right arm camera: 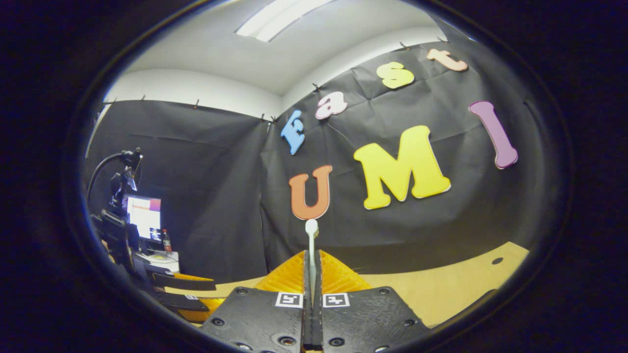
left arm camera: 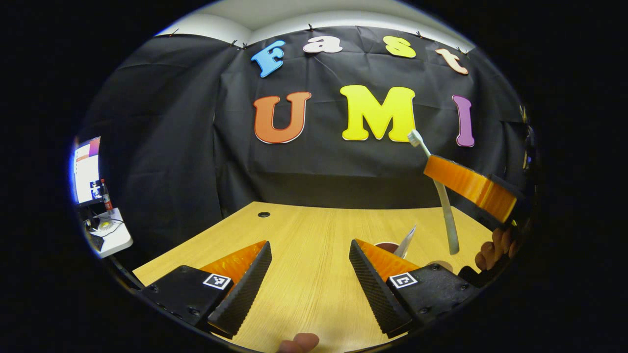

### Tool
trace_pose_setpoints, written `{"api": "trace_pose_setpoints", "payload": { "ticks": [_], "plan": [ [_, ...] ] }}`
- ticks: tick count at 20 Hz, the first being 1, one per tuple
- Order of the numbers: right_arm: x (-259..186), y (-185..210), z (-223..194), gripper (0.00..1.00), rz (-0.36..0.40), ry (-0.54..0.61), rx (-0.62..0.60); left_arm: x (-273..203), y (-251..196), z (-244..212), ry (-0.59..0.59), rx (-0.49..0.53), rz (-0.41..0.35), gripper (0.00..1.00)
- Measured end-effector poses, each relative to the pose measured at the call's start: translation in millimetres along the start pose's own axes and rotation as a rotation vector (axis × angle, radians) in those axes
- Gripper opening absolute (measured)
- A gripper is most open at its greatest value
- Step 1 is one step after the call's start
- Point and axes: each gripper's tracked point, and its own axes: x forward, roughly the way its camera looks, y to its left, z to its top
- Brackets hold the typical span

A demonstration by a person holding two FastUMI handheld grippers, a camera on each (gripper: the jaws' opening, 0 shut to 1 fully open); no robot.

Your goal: Put the toothbrush and toothpaste on the desktop into the cup, then pick up the cup and place it on the coaster on the desktop.

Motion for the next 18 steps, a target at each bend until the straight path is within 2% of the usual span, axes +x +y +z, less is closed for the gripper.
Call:
{"api": "trace_pose_setpoints", "payload": {
  "ticks": [3, 5, 8, 17, 18],
  "plan": [
    [28, 3, -7, 0.0, 0.027, -0.008, 0.054, -5, 20, -4, -0.007, -0.015, 0.028, 1.0],
    [44, 0, -20, 0.02, 0.02, 0.007, 0.068, -4, 31, -7, -0.006, -0.025, 0.048, 1.0],
    [65, -8, -50, 0.0, 0.001, 0.055, 0.082, -1, 43, -14, 0.004, -0.035, 0.058, 1.0],
    [69, -26, -73, 0.0, -0.043, 0.102, 0.06, 12, 47, -16, 0.032, -0.055, 0.04, 1.0],
    [68, -28, -72, 0.03, -0.049, 0.103, 0.06, 13, 47, -16, 0.032, -0.053, 0.036, 1.0]
  ]
}}
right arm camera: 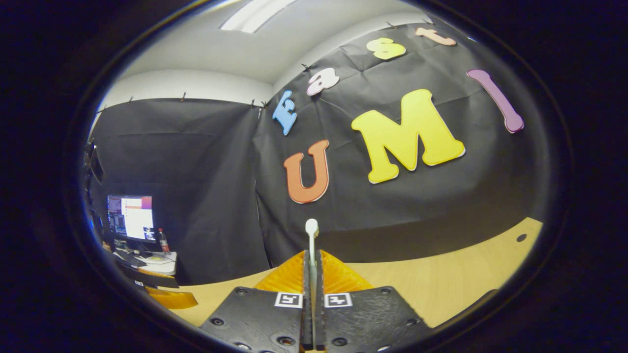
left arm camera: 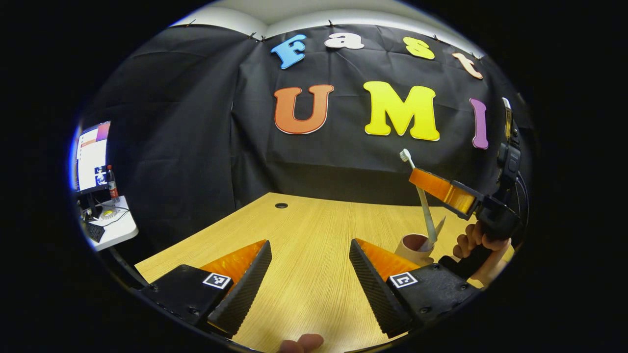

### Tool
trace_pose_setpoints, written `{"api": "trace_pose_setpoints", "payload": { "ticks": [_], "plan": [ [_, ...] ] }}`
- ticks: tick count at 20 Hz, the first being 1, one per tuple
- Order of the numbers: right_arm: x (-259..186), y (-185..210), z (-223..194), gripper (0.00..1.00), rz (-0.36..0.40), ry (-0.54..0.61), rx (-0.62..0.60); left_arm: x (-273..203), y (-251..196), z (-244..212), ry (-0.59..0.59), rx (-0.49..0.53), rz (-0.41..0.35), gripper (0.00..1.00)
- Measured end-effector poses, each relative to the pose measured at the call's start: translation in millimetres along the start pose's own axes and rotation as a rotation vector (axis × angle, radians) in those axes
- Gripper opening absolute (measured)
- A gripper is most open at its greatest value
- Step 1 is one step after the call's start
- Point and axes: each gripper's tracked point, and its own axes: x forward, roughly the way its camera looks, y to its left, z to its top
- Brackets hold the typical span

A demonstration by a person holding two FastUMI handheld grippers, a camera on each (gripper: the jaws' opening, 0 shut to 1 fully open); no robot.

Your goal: Put the toothbrush and toothpaste on the desktop into the cup, then pick up the cup and place it on the coaster on the desktop.

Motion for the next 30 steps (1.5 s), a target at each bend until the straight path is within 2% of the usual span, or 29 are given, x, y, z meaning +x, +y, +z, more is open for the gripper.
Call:
{"api": "trace_pose_setpoints", "payload": {
  "ticks": [8, 10, 12, 13, 17, 18, 19, 20, 22, 24, 25, 26, 27, 28, 29, 30],
  "plan": [
    [-13, 2, 9, 0.05, -0.017, -0.011, -0.046, -4, 4, -6, -0.007, -0.002, 0.005, 1.0],
    [-19, 7, 2, 0.09, -0.038, 0.027, -0.072, -3, 11, -13, 0.005, -0.025, 0.019, 1.0],
    [-23, 20, -15, 0.29, -0.055, 0.096, -0.123, -5, 18, -16, 0.011, -0.047, 0.031, 1.0],
    [-24, 29, -25, 0.48, -0.063, 0.134, -0.144, -8, 22, -16, 0.011, -0.055, 0.033, 1.0],
    [-16, 78, -62, 0.51, -0.091, 0.304, -0.085, -29, 51, -11, -0.026, -0.068, 0.06, 1.0],
    [-11, 86, -72, 0.55, -0.114, 0.352, -0.067, -34, 62, -11, -0.031, -0.074, 0.076, 1.0],
    [-1, 92, -81, 0.5, -0.138, 0.397, -0.054, -40, 73, -12, -0.034, -0.083, 0.088, 1.0],
    [8, 95, -93, 0.6, -0.163, 0.446, -0.035, -44, 82, -14, -0.033, -0.093, 0.096, 1.0],
    [26, 101, -126, 0.51, -0.213, 0.558, 0.036, -54, 97, -14, -0.037, -0.104, 0.11, 1.0],
    [44, 104, -161, 0.5, -0.262, 0.659, 0.08, -63, 113, -13, -0.053, -0.109, 0.124, 0.98],
    [49, 110, -182, 0.55, -0.271, 0.709, 0.077, -66, 119, -12, -0.062, -0.114, 0.127, 0.98],
    [56, 113, -202, 0.5, -0.277, 0.757, 0.063, -71, 123, -11, -0.07, -0.118, 0.128, 0.98],
    [59, 115, -220, 0.5, -0.288, 0.803, 0.05, -73, 125, -10, -0.075, -0.12, 0.128, 0.98],
    [61, 114, -235, 0.55, -0.298, 0.846, 0.035, -73, 125, -10, -0.078, -0.114, 0.126, 0.98],
    [63, 115, -245, 0.55, -0.302, 0.88, 0.032, -74, 127, -11, -0.076, -0.105, 0.122, 0.98],
    [67, 115, -253, 0.5, -0.306, 0.905, 0.04, -78, 129, -13, -0.074, -0.094, 0.115, 0.98]
  ]
}}
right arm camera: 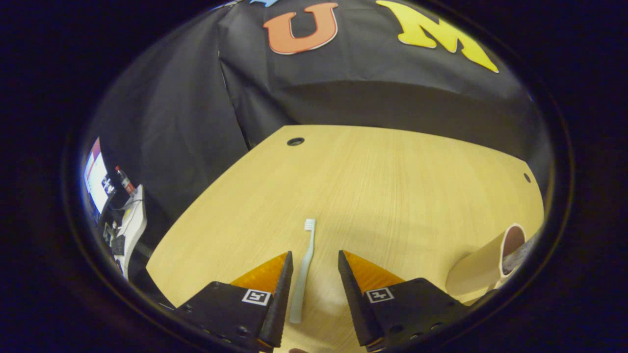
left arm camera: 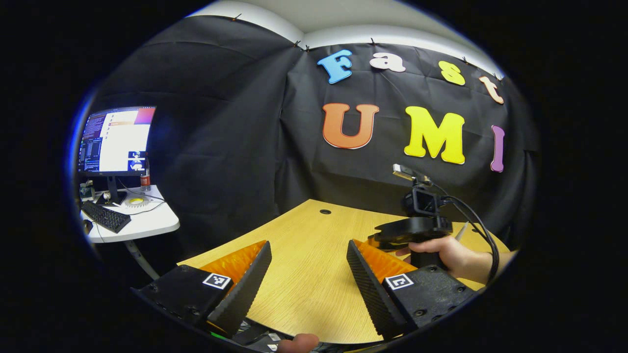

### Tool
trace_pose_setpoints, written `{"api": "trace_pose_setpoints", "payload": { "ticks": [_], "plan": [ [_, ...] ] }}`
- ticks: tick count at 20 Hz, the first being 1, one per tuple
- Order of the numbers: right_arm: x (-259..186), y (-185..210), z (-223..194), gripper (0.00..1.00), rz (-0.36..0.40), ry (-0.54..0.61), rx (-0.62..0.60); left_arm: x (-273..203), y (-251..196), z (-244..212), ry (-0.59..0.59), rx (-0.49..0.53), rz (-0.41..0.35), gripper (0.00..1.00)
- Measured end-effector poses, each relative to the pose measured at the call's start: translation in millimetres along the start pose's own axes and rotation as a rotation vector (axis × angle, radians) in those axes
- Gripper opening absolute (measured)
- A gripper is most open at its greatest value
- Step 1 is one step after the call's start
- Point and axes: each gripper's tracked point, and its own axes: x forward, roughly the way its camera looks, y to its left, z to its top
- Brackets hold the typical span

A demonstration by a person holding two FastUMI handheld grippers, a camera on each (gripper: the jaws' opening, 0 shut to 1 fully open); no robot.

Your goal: Put the toothbrush and toothpaste on the desktop into the cup, then pick up the cup and place it on the coaster on the desktop.

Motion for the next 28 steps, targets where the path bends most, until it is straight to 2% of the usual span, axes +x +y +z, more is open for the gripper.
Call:
{"api": "trace_pose_setpoints", "payload": {
  "ticks": [3, 4, 5, 6, 7, 8, 9, 10, 11, 14, 16, 20, 24, 28],
  "plan": [
    [23, -4, 0, 0.5, -0.042, 0.027, -0.007, -1, -1, -3, 0.004, 0.02, -0.029, 0.98],
    [31, -2, 0, 0.55, -0.046, 0.039, -0.008, 0, -3, -4, 0.004, 0.023, -0.04, 0.98],
    [35, -1, -2, 0.36, -0.058, 0.057, -0.01, 0, -5, -5, 0.008, 0.029, -0.051, 0.98],
    [37, -1, -4, 0.25, -0.066, 0.071, -0.018, 2, -8, -6, 0.011, 0.037, -0.059, 0.98],
    [40, -6, 1, 0.26, -0.081, 0.051, -0.029, 2, -11, -6, 0.011, 0.044, -0.071, 0.98],
    [43, -10, -1, 0.22, -0.084, 0.061, -0.031, 3, -14, -6, 0.009, 0.047, -0.083, 0.98],
    [40, -8, 0, 0.12, -0.079, 0.06, -0.041, 5, -17, -5, 0.005, 0.047, -0.094, 0.98],
    [40, -9, -1, 0.1, -0.069, 0.055, -0.047, 7, -18, -5, 0.001, 0.046, -0.106, 0.98],
    [39, -10, 0, 0.01, -0.061, 0.063, -0.034, 9, -20, -5, 0.001, 0.045, -0.116, 0.98],
    [34, -7, 1, 0.0, 0.004, 0.088, -0.011, 13, -22, -10, 0.016, 0.043, -0.129, 0.98],
    [20, 2, 7, 0.0, 0.056, 0.059, -0.025, 16, -23, -15, 0.028, 0.034, -0.135, 0.98],
    [-25, 10, 36, 0.0, 0.149, -0.069, -0.025, 17, -27, -17, 0.034, 0.039, -0.131, 0.99],
    [-61, 2, 43, 0.0, 0.193, -0.136, -0.031, 15, -35, -18, 0.033, 0.059, -0.138, 0.99],
    [-111, -25, 67, 0.0, 0.226, -0.269, -0.029, 14, -41, -16, 0.015, 0.088, -0.137, 0.98]
  ]
}}
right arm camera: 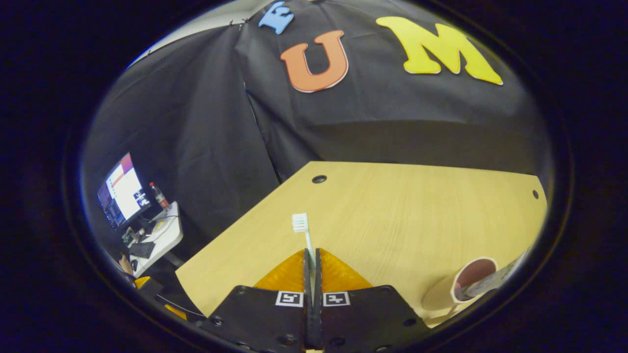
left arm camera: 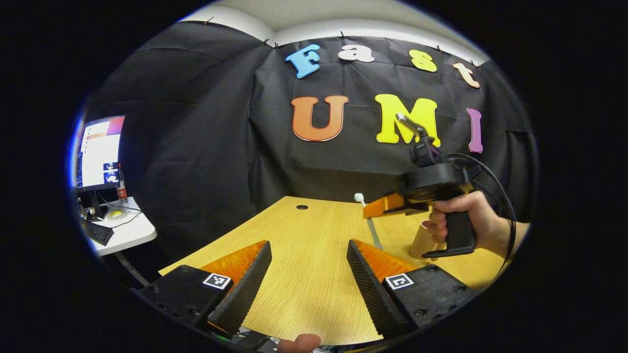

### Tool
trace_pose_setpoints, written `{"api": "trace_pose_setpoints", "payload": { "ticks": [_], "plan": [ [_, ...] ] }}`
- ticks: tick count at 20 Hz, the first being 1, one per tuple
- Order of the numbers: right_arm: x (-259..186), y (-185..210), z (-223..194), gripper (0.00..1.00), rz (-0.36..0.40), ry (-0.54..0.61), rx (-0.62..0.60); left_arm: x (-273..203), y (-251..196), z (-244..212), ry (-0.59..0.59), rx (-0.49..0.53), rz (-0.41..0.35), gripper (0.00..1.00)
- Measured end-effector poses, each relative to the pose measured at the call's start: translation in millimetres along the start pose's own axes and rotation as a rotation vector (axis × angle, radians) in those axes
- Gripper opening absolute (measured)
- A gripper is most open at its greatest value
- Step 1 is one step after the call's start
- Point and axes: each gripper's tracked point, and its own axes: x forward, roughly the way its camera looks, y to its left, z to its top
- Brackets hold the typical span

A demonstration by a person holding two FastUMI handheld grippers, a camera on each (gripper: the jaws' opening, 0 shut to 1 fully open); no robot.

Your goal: Put the toothbrush and toothpaste on the desktop into the cup, then pick up the cup and place it on the coaster on the desktop.

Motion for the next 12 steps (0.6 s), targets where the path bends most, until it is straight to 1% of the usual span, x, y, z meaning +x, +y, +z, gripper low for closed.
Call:
{"api": "trace_pose_setpoints", "payload": {
  "ticks": [2, 4, 6, 8, 10, 12],
  "plan": [
    [-25, -19, 31, 0.0, -0.01, -0.106, -0.028, 2, -12, 0, 0.001, -0.007, -0.025, 0.98],
    [-51, -45, 67, 0.0, -0.053, -0.245, -0.065, 4, -24, 2, -0.006, -0.006, -0.044, 0.98],
    [-71, -69, 93, 0.0, -0.107, -0.371, -0.1, 8, -34, 3, -0.008, 0.007, -0.061, 0.98],
    [-82, -84, 101, 0.0, -0.136, -0.445, -0.133, 11, -42, 1, 0.002, 0.014, -0.07, 0.98],
    [-83, -96, 94, 0.0, -0.16, -0.476, -0.169, 12, -49, 1, 0.001, 0.013, -0.079, 0.98],
    [-75, -101, 89, 0.0, -0.183, -0.501, -0.198, 13, -53, 3, -0.003, 0.017, -0.08, 0.98]
  ]
}}
